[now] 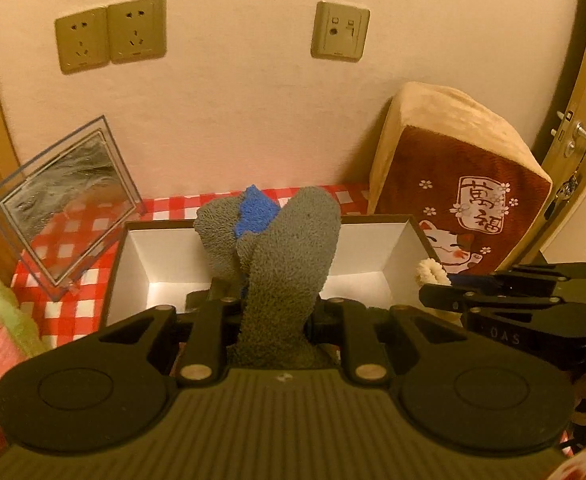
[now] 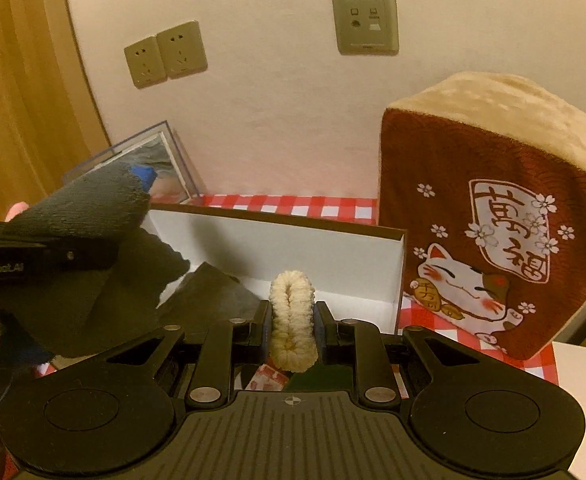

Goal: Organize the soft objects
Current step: 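Open the left gripper to drop the fleece into the box while the right gripper drops the scrunchie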

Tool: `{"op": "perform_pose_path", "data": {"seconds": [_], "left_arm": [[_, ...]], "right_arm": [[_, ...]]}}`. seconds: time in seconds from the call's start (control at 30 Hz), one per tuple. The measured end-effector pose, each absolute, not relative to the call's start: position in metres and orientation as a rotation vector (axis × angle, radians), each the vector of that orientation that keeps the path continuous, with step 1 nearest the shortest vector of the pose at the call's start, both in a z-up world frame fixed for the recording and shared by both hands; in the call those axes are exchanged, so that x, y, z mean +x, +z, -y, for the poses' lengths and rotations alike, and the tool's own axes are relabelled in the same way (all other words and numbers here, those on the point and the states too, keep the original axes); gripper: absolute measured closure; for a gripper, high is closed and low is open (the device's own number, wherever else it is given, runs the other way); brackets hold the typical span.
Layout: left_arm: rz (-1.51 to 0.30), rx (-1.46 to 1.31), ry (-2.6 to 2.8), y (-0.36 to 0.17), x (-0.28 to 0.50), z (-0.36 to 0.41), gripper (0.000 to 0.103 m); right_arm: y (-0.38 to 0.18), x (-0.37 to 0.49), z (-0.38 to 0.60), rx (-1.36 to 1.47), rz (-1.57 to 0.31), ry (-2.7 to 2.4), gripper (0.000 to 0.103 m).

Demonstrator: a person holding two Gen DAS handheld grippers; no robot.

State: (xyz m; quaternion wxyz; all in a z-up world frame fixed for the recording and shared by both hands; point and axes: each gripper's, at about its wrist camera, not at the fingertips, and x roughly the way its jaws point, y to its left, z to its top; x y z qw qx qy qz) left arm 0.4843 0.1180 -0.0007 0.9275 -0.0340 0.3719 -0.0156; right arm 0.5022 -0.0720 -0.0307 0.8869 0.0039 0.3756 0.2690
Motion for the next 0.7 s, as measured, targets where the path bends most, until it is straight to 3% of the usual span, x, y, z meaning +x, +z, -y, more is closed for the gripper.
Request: {"op": "perform_pose_path", "data": {"seconds": [0.23, 0.7], "left_arm": [[-0.802, -0.051, -0.004, -0.018, 0.505, -0.125, 0.067], [-0.843, -0.069, 0.039, -0.031, 0.507, -0.141, 0.064]], "right_arm": [[-0.036, 0.514, 0.072, 0.007, -0.795, 0.541, 0.081], [-0.045, 0.529, 0.060, -0.026, -0.811, 0.554, 0.081]]}}
